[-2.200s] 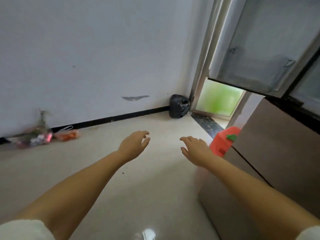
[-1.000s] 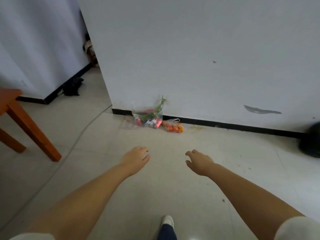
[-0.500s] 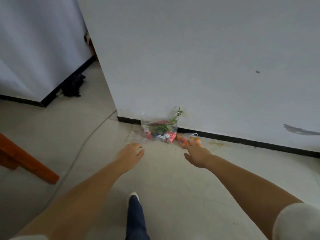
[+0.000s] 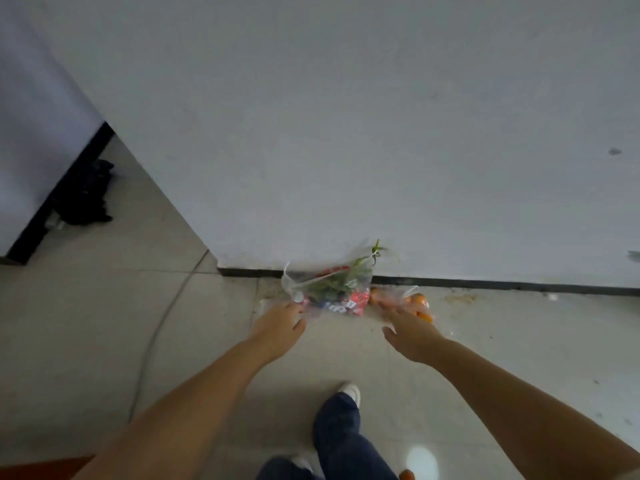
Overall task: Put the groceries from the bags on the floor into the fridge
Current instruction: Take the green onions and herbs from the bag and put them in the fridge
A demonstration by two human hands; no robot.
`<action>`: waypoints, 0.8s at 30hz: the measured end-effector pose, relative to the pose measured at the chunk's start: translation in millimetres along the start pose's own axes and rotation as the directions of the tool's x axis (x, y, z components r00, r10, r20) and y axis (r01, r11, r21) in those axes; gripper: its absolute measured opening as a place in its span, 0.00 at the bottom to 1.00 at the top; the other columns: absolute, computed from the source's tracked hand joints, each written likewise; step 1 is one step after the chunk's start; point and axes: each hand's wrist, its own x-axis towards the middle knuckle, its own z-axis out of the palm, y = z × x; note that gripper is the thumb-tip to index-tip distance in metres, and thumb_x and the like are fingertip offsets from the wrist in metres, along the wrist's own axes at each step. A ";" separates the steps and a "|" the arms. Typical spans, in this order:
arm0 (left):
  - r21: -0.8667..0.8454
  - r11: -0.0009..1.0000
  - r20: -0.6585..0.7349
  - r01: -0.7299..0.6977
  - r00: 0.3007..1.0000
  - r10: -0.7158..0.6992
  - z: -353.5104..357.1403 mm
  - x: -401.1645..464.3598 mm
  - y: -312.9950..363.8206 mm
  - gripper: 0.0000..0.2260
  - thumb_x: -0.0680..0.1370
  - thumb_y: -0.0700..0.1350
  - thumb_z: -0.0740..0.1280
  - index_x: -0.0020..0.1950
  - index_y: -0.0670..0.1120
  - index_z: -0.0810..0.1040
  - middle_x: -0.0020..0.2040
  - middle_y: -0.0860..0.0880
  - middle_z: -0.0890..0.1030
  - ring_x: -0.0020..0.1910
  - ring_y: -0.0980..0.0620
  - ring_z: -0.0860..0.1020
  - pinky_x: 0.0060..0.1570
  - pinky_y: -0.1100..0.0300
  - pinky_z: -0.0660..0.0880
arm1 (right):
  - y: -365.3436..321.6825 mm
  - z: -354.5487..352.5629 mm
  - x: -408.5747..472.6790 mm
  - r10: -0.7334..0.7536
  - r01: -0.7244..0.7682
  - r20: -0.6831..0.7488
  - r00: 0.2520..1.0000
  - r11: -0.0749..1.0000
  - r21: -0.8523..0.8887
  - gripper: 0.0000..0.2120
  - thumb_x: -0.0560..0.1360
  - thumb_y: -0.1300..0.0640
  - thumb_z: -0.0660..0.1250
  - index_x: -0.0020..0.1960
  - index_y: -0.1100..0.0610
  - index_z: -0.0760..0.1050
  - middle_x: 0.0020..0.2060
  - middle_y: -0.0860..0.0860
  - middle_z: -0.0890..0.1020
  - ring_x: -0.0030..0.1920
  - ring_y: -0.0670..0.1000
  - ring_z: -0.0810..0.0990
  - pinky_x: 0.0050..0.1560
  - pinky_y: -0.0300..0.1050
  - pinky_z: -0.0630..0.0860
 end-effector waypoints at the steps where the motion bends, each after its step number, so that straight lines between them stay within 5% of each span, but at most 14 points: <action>1: -0.016 1.000 0.003 -0.005 1.000 0.005 6.6 22.9 -8.2 0.14 0.81 0.48 0.57 0.63 0.45 0.73 0.59 0.44 0.76 0.56 0.46 0.75 0.54 0.54 0.73 | 0.3 2.1 26.7 -0.010 0.010 0.009 1.000 1.000 -0.004 0.22 0.81 0.52 0.56 0.74 0.53 0.60 0.72 0.54 0.66 0.68 0.54 0.70 0.66 0.47 0.68; 6: -0.011 0.999 0.047 0.047 0.998 -0.047 85.1 156.4 -80.8 0.18 0.79 0.48 0.59 0.69 0.47 0.67 0.62 0.46 0.76 0.59 0.47 0.74 0.59 0.55 0.72 | 11.6 67.7 189.8 -0.030 0.028 0.033 0.999 0.999 0.042 0.20 0.80 0.54 0.56 0.71 0.52 0.65 0.68 0.53 0.71 0.66 0.54 0.71 0.65 0.48 0.69; 10: 0.076 0.996 0.054 -0.056 0.997 0.052 163.8 269.6 -150.2 0.21 0.80 0.45 0.59 0.72 0.46 0.64 0.69 0.46 0.69 0.66 0.47 0.70 0.64 0.56 0.68 | 25.0 154.1 310.6 -0.049 0.049 -0.005 0.999 0.999 0.020 0.20 0.80 0.57 0.56 0.71 0.53 0.65 0.69 0.53 0.70 0.67 0.54 0.69 0.65 0.46 0.66; 14: 0.245 0.943 -0.011 -0.224 0.972 0.234 227.0 370.3 -204.9 0.24 0.78 0.46 0.62 0.74 0.43 0.62 0.72 0.44 0.66 0.70 0.46 0.66 0.68 0.55 0.63 | 46.8 215.8 413.8 -0.200 0.152 -0.271 0.941 0.970 -0.187 0.22 0.73 0.63 0.64 0.67 0.60 0.72 0.64 0.57 0.76 0.65 0.56 0.74 0.70 0.56 0.64; 18: 0.444 0.803 -0.052 -0.398 0.883 0.467 271.6 451.6 -249.5 0.23 0.66 0.49 0.74 0.58 0.41 0.79 0.53 0.42 0.81 0.51 0.43 0.81 0.53 0.50 0.77 | 70.9 254.1 500.0 -0.393 0.169 -0.391 0.832 0.852 -0.496 0.19 0.65 0.57 0.72 0.55 0.57 0.80 0.48 0.53 0.85 0.50 0.54 0.84 0.63 0.64 0.71; 21: 0.515 0.674 0.032 -0.529 0.798 0.602 297.5 490.1 -275.0 0.13 0.75 0.49 0.62 0.51 0.42 0.80 0.49 0.44 0.80 0.49 0.44 0.79 0.50 0.52 0.75 | 85.5 286.2 541.9 -0.525 0.248 -0.371 0.766 0.774 -0.582 0.10 0.68 0.55 0.60 0.38 0.51 0.80 0.31 0.48 0.81 0.34 0.52 0.82 0.66 0.57 0.67; 24: 0.548 0.550 -0.003 -0.630 0.656 0.755 303.6 498.6 -294.9 0.13 0.76 0.49 0.57 0.41 0.47 0.79 0.40 0.49 0.79 0.40 0.48 0.78 0.43 0.56 0.72 | 98.1 314.4 550.7 -0.621 0.345 -0.307 0.721 0.707 -0.618 0.04 0.66 0.62 0.68 0.38 0.53 0.78 0.27 0.49 0.76 0.30 0.53 0.78 0.66 0.54 0.65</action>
